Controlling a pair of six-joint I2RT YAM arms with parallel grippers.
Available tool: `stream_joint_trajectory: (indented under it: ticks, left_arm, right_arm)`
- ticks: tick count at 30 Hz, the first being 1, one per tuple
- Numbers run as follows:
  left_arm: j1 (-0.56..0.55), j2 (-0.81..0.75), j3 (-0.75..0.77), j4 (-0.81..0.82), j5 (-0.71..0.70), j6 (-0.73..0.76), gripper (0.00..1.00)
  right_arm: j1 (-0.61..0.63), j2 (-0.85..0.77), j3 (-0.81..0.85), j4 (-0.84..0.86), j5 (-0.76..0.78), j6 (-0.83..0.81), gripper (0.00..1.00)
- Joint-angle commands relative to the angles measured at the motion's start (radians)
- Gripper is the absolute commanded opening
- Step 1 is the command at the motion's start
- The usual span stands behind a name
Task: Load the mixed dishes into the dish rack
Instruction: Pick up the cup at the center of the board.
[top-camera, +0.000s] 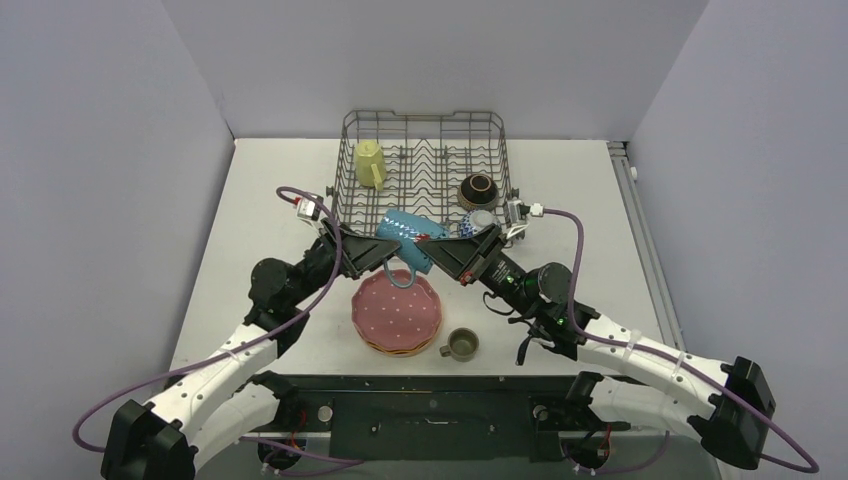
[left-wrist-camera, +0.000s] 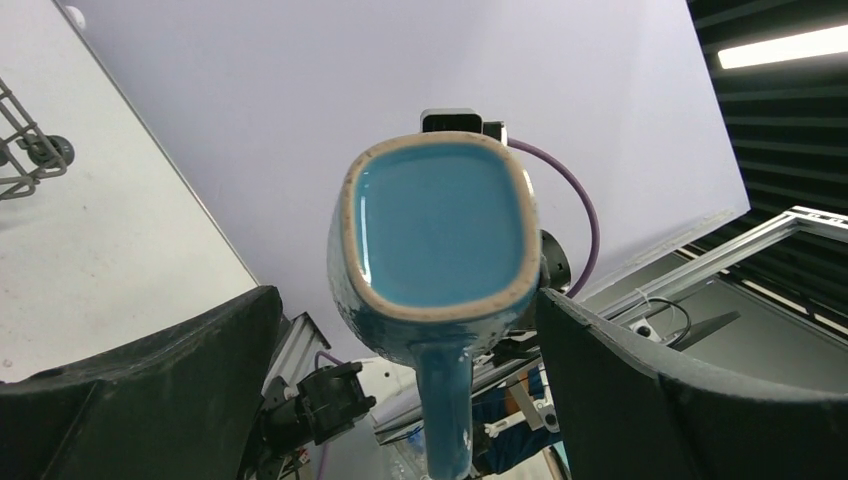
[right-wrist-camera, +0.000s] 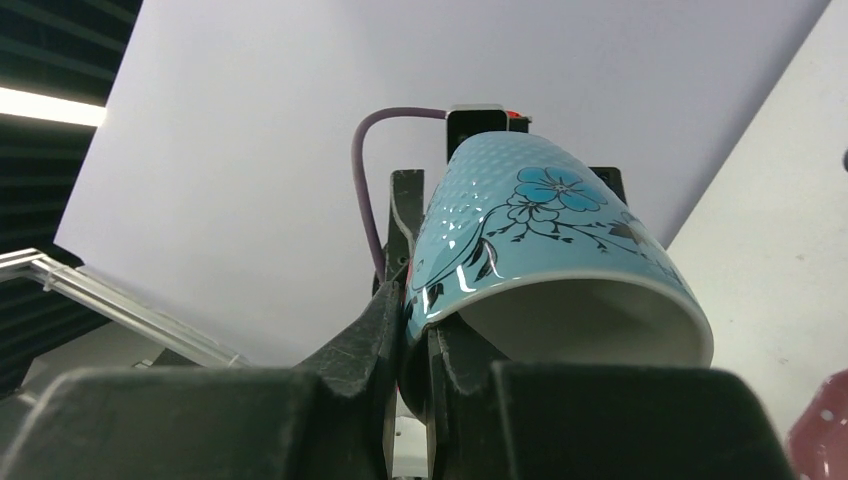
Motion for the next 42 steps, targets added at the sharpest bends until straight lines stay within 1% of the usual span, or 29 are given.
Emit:
stream_joint_trajectory:
  ticks: [1, 6, 14, 25, 36, 38, 39, 42]
  left_arm:
    - [0.007, 0.004, 0.011, 0.112, 0.035, -0.028, 0.96]
    - [0.008, 0.012, 0.028, 0.135, 0.061, -0.038, 0.96]
    - [0.017, 0.003, 0.048, 0.142, 0.082, -0.04, 0.96]
    - [0.025, -0.007, 0.095, 0.065, 0.104, 0.007, 0.96]
    - [0.024, -0.01, 0.113, -0.001, 0.12, 0.044, 0.97]
    - [0.024, -0.012, 0.115, -0.007, 0.124, 0.052, 0.99]
    - [0.024, -0.011, 0.116, -0.007, 0.125, 0.053, 0.98]
    - [0.024, -0.011, 0.119, -0.007, 0.13, 0.056, 0.87]
  right_arm:
    - [0.027, 0.02, 0.079, 0.223, -0.011, 0.005, 0.0]
    - [0.034, 0.042, 0.087, 0.231, -0.027, 0.008, 0.0]
    - [0.037, 0.027, 0.058, 0.2, -0.023, -0.004, 0.0]
    - [0.055, -0.008, 0.059, 0.07, -0.011, -0.064, 0.0]
    - [0.067, -0.003, 0.07, 0.029, 0.006, -0.104, 0.0]
    - [0.067, 0.0, 0.075, 0.027, 0.005, -0.106, 0.0]
    - [0.068, 0.001, 0.08, 0.023, 0.005, -0.108, 0.0]
    - [0.067, 0.004, 0.086, 0.017, 0.004, -0.113, 0.0]
